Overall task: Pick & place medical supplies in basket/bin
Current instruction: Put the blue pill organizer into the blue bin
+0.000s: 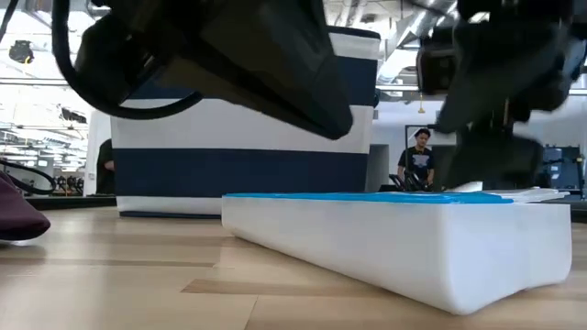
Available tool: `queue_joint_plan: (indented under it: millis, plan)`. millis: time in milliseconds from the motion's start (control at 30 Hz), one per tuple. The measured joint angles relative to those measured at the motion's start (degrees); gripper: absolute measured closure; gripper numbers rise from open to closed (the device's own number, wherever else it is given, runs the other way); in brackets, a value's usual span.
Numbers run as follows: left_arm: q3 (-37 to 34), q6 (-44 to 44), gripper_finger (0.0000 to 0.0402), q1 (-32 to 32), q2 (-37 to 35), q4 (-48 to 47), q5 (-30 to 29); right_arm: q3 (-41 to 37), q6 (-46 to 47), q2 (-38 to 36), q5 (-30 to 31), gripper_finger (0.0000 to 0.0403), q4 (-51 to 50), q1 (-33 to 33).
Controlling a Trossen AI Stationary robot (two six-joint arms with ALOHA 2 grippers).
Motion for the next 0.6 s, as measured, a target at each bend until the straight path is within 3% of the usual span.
queue_joint_plan:
  millis: [233, 600]
  plan:
    - [0.00, -3.07, 0.0401, -0.26, 0.00, -3.48, -0.44, 0.33, 1.92, 10.17, -6.66, 0.0148, 12.01, -1.23]
    - [0.00, -5.58, 0.0401, 0.98, 0.00, -7.32, 1.72, 4.75, 1.09, 15.79, -12.13, 0.0148, 12.18, -4.95]
